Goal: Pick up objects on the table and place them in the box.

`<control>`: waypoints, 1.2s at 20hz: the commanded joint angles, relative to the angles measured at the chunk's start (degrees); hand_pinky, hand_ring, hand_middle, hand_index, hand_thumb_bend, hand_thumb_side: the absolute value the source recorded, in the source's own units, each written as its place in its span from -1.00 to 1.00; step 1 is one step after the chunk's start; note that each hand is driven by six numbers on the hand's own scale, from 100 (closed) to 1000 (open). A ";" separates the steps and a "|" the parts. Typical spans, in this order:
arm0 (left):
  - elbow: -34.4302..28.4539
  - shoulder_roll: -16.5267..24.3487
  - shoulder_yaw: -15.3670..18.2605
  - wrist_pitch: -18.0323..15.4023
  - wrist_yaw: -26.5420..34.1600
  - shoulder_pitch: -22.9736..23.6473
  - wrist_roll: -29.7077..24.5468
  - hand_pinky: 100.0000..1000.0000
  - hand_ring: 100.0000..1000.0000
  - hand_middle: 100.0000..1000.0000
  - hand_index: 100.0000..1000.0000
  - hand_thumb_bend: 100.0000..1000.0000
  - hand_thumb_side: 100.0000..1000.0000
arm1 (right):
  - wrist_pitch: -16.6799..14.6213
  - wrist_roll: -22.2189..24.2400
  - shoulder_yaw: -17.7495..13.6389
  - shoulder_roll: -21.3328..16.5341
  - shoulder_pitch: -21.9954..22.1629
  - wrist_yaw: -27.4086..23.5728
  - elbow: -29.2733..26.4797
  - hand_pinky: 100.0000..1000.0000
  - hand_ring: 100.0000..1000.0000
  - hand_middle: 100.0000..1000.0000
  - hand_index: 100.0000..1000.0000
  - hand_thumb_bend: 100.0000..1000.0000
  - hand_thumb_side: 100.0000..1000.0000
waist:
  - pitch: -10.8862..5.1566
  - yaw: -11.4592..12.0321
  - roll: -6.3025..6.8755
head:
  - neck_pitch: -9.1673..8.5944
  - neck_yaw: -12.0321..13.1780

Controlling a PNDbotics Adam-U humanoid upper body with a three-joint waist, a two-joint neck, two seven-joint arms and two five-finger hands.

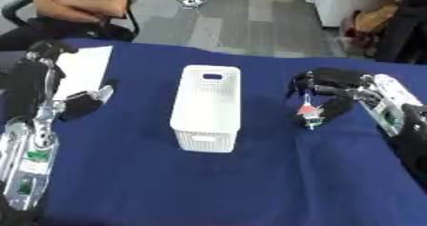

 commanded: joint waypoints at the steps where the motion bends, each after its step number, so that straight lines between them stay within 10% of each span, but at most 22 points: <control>1: -1.09 0.54 0.06 -0.14 0.23 -1.03 -0.04 -1.00 -0.21 0.29 0.40 -0.08 -0.22 | -0.48 -0.66 -0.81 -0.52 -0.56 1.71 0.95 -0.17 0.18 0.38 0.53 0.27 1.00 | -0.48 -0.06 0.18 | 0.03 -0.58; 24: -1.64 0.09 -0.04 -0.28 0.56 -1.50 -0.40 -1.00 -0.21 0.30 0.40 -0.08 -0.22 | 1.27 -16.32 -7.23 2.20 0.61 21.00 13.57 -0.26 0.17 0.36 0.46 0.24 1.00 | 0.45 0.05 0.88 | 0.03 -1.07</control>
